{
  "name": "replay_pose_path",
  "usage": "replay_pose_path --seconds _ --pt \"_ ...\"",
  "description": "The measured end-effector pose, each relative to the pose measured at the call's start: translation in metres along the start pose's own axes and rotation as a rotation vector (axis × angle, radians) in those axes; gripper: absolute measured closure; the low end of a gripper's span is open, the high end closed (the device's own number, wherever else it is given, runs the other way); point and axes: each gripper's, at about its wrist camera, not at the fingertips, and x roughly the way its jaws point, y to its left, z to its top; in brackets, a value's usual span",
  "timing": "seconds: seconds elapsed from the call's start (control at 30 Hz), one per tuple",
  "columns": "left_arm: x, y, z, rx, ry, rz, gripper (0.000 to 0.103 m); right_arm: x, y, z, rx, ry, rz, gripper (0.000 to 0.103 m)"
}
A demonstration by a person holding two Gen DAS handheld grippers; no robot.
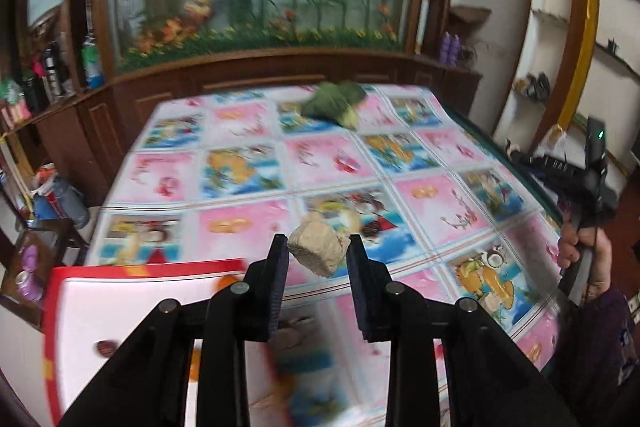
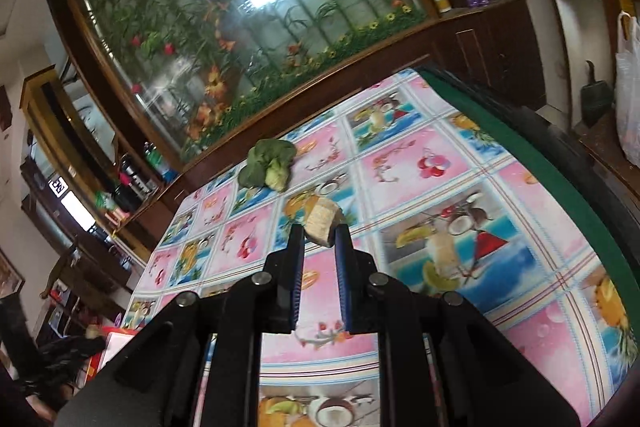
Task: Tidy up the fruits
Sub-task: 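Carry both pale cubes over the tray and open both grippers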
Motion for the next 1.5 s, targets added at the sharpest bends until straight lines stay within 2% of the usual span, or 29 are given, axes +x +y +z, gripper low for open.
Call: replay_pose_path --seconds 0.1,0.27,0.37,0.53,0.73,1.03,1.33,1.5 --pt "-0.019 0.025 -0.009 -0.036 -0.03 0.03 0.074 0.006 0.012 -0.005 -0.033 0.02 0.006 0.087" --pt "-0.028 0.062 -0.033 -0.101 -0.007 0.07 0.074 0.02 0.06 -0.036 -0.107 0.114 0.081 0.086" --pt "-0.029 0.079 -0.047 -0.136 0.017 0.085 0.074 0.031 0.111 -0.066 -0.179 0.193 0.168 0.086" --pt "-0.031 0.098 -0.065 -0.133 0.035 0.165 0.074 0.051 0.193 -0.119 -0.297 0.336 0.3 0.086" --pt "-0.032 0.115 -0.084 -0.139 0.058 0.195 0.074 0.065 0.271 -0.185 -0.472 0.459 0.384 0.086" --pt "-0.026 0.126 -0.099 -0.141 0.101 0.224 0.074 0.071 0.304 -0.237 -0.577 0.565 0.406 0.086" --pt "-0.017 0.137 -0.109 -0.184 0.152 0.244 0.073 0.069 0.321 -0.259 -0.626 0.598 0.431 0.085" --pt "-0.019 0.136 -0.107 -0.197 0.144 0.251 0.054 0.069 0.322 -0.26 -0.628 0.612 0.436 0.085"
